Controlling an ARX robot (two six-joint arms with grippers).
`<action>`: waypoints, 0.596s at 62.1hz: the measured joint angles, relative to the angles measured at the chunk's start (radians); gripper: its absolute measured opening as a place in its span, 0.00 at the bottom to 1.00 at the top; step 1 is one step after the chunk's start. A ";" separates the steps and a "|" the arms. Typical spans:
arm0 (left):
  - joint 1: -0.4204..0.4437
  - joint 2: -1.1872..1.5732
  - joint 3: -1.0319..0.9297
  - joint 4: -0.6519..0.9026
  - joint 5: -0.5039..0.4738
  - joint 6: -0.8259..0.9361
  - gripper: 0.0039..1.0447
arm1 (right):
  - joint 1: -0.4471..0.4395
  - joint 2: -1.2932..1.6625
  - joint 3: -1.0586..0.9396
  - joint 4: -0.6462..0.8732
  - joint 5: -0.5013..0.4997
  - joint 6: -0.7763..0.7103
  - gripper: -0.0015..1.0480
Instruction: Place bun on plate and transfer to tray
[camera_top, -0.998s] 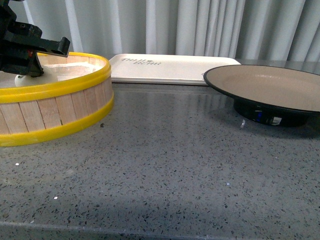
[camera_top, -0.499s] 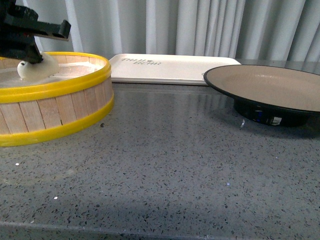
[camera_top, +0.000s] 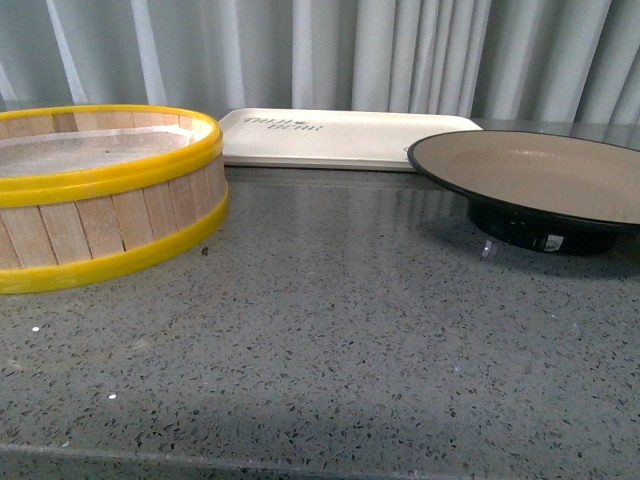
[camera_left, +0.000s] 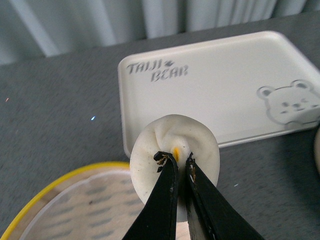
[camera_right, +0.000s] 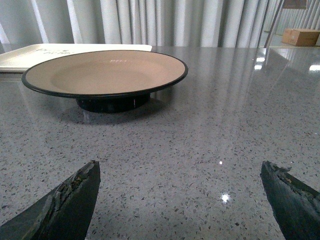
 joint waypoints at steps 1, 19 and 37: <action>-0.017 0.012 0.019 0.000 0.000 0.007 0.03 | 0.000 0.000 0.000 0.000 0.000 0.000 0.92; -0.208 0.254 0.257 -0.024 0.040 0.093 0.03 | 0.000 0.000 0.000 0.000 0.000 0.000 0.92; -0.301 0.320 0.253 -0.028 0.135 0.117 0.03 | 0.000 0.000 0.000 0.000 0.000 0.000 0.92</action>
